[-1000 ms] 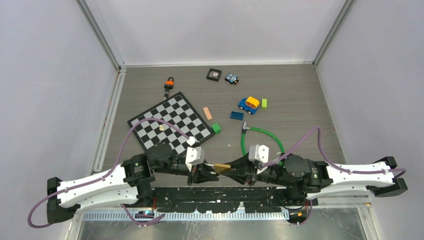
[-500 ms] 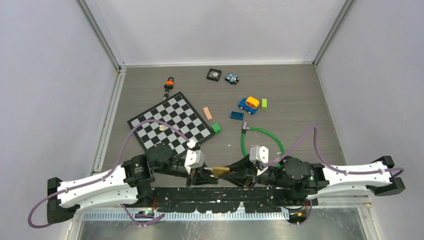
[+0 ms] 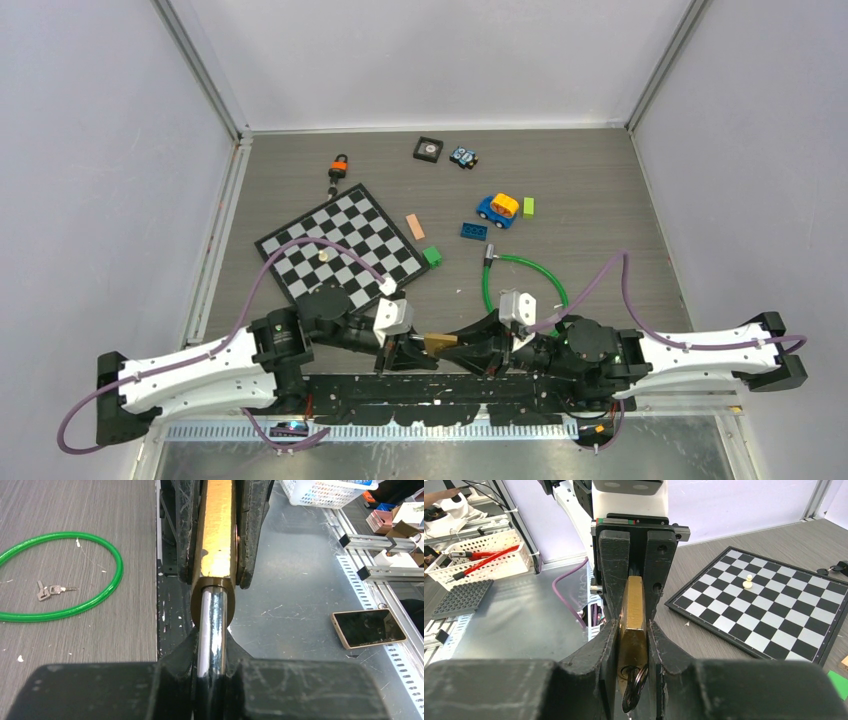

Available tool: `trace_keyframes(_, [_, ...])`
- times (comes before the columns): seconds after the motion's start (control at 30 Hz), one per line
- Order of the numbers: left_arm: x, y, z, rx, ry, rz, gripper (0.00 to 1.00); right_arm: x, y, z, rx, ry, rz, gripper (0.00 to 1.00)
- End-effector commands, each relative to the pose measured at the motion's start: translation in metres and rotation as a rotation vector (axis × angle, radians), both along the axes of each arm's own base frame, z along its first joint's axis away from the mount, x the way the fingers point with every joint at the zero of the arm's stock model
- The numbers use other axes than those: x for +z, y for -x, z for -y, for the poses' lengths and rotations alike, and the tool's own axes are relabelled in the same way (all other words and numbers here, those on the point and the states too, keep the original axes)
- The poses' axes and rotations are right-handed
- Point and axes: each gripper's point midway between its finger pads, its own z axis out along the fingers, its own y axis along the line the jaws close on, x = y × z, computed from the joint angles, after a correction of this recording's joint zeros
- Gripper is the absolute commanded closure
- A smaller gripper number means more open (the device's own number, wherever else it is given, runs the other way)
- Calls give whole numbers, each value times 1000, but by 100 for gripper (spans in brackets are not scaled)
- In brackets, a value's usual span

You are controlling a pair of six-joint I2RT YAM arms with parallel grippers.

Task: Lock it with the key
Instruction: Lock the lock.

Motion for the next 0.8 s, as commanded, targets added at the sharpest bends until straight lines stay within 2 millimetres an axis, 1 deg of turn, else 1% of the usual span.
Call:
trace_keyframes(0.0, [35,-3,35,-5,113,48,100,15,0,-28,0,-77,-2,99])
trace_keyframes(0.23, [32,4,43,-31,112,58,100,6,2,-41,27,-63,-14,99])
trace_keyframes(0.33, [28,4,44,-36,88,58,100,5,1,-45,31,-45,-10,99])
trace_keyframes(0.47, [23,5,41,-43,67,61,100,12,-2,-38,19,-26,12,99])
trace_keyframes(0.6, [24,5,37,-32,75,65,100,17,-6,-27,0,-14,18,99])
trace_keyframes(0.77, [25,6,36,-32,85,59,100,21,-7,-16,-8,-19,13,99])
